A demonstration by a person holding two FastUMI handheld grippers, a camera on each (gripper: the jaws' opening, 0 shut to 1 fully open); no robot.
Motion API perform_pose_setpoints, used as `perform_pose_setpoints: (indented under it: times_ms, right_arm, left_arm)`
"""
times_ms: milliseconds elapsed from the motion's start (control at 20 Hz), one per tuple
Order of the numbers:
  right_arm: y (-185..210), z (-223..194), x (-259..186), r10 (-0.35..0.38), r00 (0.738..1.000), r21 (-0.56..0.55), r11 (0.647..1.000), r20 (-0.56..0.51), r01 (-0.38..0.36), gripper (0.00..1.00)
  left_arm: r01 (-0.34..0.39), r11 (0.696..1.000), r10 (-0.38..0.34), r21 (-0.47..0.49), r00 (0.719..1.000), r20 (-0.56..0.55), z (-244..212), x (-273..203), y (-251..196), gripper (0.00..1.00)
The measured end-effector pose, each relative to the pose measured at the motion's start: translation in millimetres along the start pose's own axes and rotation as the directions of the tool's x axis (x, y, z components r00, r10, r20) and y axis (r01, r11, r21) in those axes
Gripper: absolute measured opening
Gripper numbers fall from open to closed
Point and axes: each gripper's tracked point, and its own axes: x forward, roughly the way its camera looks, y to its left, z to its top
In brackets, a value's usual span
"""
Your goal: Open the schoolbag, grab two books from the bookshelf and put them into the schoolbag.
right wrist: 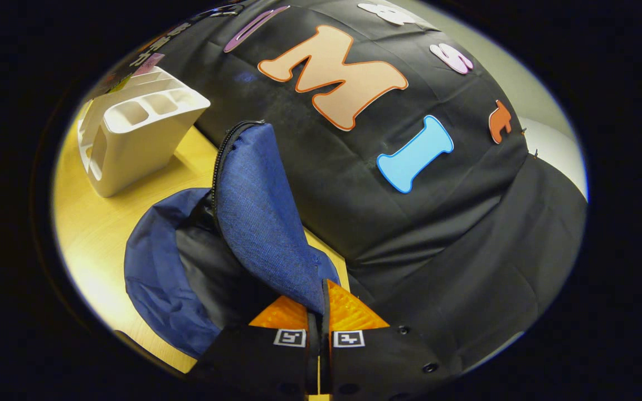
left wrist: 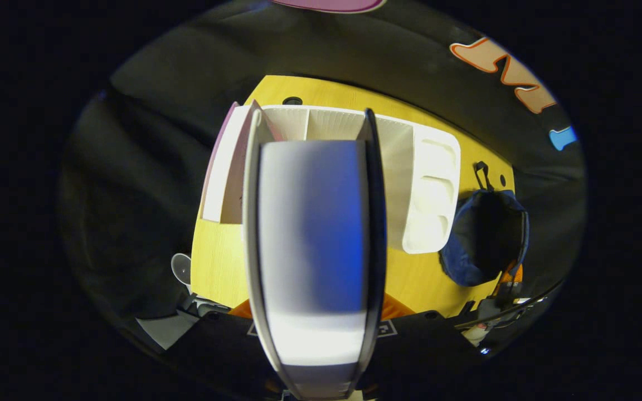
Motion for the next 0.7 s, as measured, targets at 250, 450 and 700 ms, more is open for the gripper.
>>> perform_pose_setpoints:
  times_ms: [250, 450, 700]
  right_arm:
    - [-1.1, -0.8, -1.0, 0.005, 1.000, 0.014, 1.000, 0.002, -0.005, 0.02]
    - [-3.7, -1.2, 0.2, 0.014, 1.000, 0.040, 0.999, 0.003, -0.014, 0.04]
    - [-6.6, 0.0, 1.4, 0.021, 1.000, 0.080, 0.997, -0.002, -0.021, 0.02]
  left_arm:
    - [0.105, 0.994, -0.104, -0.012, 0.993, 0.055, -16.1, -31.7, -33.5, 0.42]
    - [0.255, 0.967, -0.254, -0.001, 0.963, 0.094, -21.8, -43.6, -88.7, 0.42]
    - [0.420, 0.907, -0.418, 0.006, 0.901, 0.115, -18.5, -39.8, -161.7, 0.42]
